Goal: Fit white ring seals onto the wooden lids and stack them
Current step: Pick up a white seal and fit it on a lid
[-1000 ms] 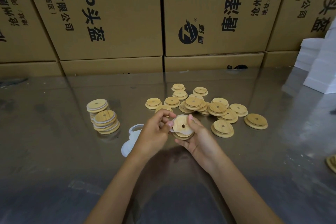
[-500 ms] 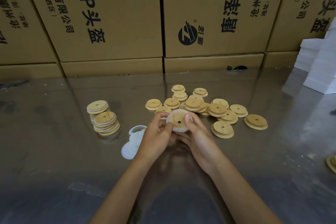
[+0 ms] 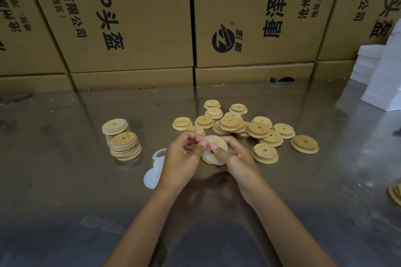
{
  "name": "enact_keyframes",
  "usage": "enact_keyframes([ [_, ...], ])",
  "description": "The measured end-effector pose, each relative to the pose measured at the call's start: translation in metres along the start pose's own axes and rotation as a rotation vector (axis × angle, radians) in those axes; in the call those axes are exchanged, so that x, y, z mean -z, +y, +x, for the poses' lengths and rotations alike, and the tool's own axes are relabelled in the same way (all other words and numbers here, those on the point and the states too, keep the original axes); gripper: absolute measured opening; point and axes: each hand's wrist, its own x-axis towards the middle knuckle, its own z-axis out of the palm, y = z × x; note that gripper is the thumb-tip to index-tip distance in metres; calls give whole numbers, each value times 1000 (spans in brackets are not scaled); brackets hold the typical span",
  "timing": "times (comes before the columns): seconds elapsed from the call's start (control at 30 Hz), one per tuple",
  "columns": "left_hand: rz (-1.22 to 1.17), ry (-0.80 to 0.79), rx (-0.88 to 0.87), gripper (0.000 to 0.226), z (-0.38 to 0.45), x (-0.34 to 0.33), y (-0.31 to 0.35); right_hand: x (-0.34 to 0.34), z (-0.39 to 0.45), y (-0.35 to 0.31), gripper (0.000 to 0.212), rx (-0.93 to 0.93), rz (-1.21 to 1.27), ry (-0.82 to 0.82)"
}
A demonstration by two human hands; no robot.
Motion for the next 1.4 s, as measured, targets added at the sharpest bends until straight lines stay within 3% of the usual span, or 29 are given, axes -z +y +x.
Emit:
enact_keyframes([
  [0.17,-305,-37,262,5,1,7,-1,3,0,2,17,18,10,-62],
  [0.3,-372,-59,347,12,5,12,-4,2,0,2,15,-1,52,-39],
  [0.63,-249,-130,277,18,9,-3,2,6,2,-3,12,-45,301,135],
  [0.97,-191,-59,222,22,1,-6,5,3,3,0,17,-51,343,120],
  [1.27,-58,-75,189,9,-4,-13,3,4,6,-4,14,-133,461,139],
  [1.4,24,-63,123,13,-3,-11,2,5,5,-5,14,-161,352,89],
])
